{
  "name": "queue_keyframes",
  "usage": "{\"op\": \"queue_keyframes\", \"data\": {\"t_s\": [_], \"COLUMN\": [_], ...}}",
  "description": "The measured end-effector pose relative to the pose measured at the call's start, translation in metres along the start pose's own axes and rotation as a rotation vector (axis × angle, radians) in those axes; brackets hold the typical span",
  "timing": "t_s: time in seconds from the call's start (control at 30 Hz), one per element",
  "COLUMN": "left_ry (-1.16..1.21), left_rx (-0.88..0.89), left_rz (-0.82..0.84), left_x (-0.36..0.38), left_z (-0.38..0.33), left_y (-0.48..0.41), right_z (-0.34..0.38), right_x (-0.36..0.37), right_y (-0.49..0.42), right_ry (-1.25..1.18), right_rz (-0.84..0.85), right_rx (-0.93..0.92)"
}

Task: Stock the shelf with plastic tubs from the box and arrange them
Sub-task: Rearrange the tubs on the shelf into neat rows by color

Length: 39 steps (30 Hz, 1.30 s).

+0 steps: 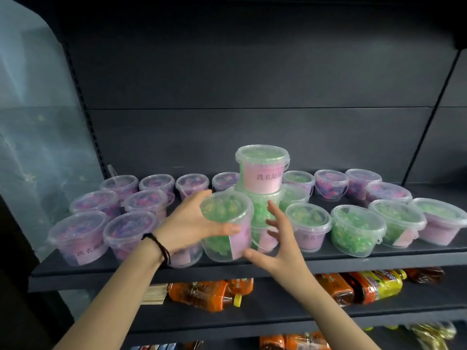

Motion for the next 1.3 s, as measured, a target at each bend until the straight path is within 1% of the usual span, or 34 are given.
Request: {"op": "queue_keyframes", "data": {"t_s": [0.03,0.07,0.2,0.27,0.33,0.43,0.5,0.53,0.57,0.63,0.7,0.77,0.9,0.97,1.1,1.2,1.3], "left_ry": [0.013,0.021,0.051,0.068,0.149,0.332,0.305,0.250,0.191,0.107,0.082,0.095,0.137,0.162,0.217,0.237,0.241], "left_rx": [0.018,0.035,0.049,0.029,-0.005,0.032,-0.001,-0.045,-0.092,-0.145,-0.151,-0.112,-0.034,-0.018,0.000,0.003,0.003], "left_rz": [0.034,0.052,0.032,0.007,-0.095,-0.394,-0.575,-0.610,-0.616,-0.577,-0.542,-0.543,-0.565,-0.575,-0.550,-0.549,-0.550], "left_x": [0.013,0.024,0.057,0.066,0.063,0.050,0.048,0.052,0.056,0.065,0.070,0.073,0.077,0.081,0.088,0.090,0.093], "left_z": [-0.003,-0.004,-0.005,-0.005,-0.001,0.020,0.049,0.063,0.076,0.093,0.098,0.098,0.094,0.096,0.096,0.096,0.096], "left_y": [0.003,0.003,-0.004,-0.010,-0.013,-0.013,-0.013,-0.015,-0.019,-0.031,-0.045,-0.056,-0.072,-0.076,-0.079,-0.081,-0.082], "right_z": [0.005,0.009,0.011,0.010,0.007,-0.005,-0.018,-0.027,-0.038,-0.061,-0.089,-0.120,-0.169,-0.189,-0.222,-0.230,-0.233], "right_x": [0.003,0.003,-0.023,-0.042,-0.063,-0.110,-0.147,-0.164,-0.180,-0.205,-0.222,-0.232,-0.235,-0.230,-0.217,-0.213,-0.214], "right_y": [0.004,0.007,0.016,0.019,0.019,0.009,-0.009,-0.020,-0.033,-0.061,-0.088,-0.111,-0.147,-0.157,-0.157,-0.158,-0.158], "right_ry": [-0.058,-0.081,-0.123,-0.064,-0.036,-0.046,-0.007,0.014,0.023,0.050,0.123,0.199,0.277,0.310,0.346,0.397,0.443], "right_rz": [0.080,0.108,0.004,-0.028,-0.077,-0.185,-0.249,-0.269,-0.280,-0.284,-0.292,-0.293,-0.216,-0.127,0.099,0.237,0.334], "right_rx": [-0.008,-0.014,0.002,-0.038,-0.050,-0.036,-0.015,0.006,0.031,0.079,0.130,0.205,0.298,0.320,0.435,0.498,0.555]}}
Point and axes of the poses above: each hand's wrist, its own y-axis away from the middle knuckle, its own x-axis out of the palm, z = x × y, the point moved 7 cm from there along -y, towards the middle knuckle, and after that the axes turned 6 degrees about y, right-handed, at the moved point
